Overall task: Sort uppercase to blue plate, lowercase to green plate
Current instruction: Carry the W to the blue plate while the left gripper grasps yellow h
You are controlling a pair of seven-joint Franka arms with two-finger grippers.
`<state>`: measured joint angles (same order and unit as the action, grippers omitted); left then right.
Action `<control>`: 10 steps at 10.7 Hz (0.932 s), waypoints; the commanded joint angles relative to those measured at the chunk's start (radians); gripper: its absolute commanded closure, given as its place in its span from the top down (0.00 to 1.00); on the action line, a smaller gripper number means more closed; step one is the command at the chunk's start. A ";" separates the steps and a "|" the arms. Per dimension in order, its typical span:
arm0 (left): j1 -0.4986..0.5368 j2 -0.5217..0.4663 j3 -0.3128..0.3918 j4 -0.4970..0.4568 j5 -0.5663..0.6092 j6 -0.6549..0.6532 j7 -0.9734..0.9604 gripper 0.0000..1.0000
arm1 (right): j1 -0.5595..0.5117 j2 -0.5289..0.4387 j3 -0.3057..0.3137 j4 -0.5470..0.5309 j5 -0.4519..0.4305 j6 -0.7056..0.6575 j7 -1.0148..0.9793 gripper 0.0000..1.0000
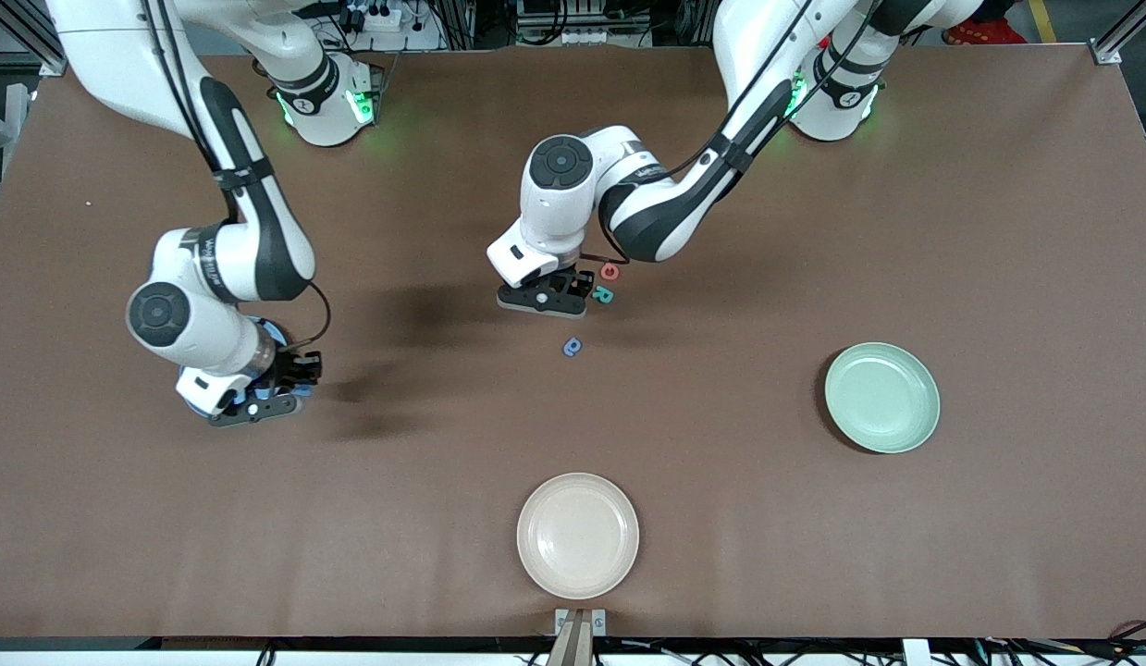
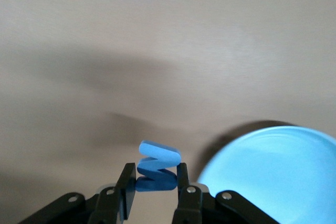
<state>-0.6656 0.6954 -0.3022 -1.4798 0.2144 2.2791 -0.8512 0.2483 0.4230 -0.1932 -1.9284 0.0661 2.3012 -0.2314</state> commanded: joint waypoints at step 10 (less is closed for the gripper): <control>-0.124 0.139 0.086 0.081 0.029 0.106 -0.025 0.60 | -0.179 0.114 -0.061 -0.006 0.007 0.060 -0.516 0.11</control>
<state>-0.7671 0.8097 -0.2346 -1.4345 0.2147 2.3756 -0.8512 0.0758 0.5038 -0.2625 -1.9340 0.0660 2.3346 -0.7134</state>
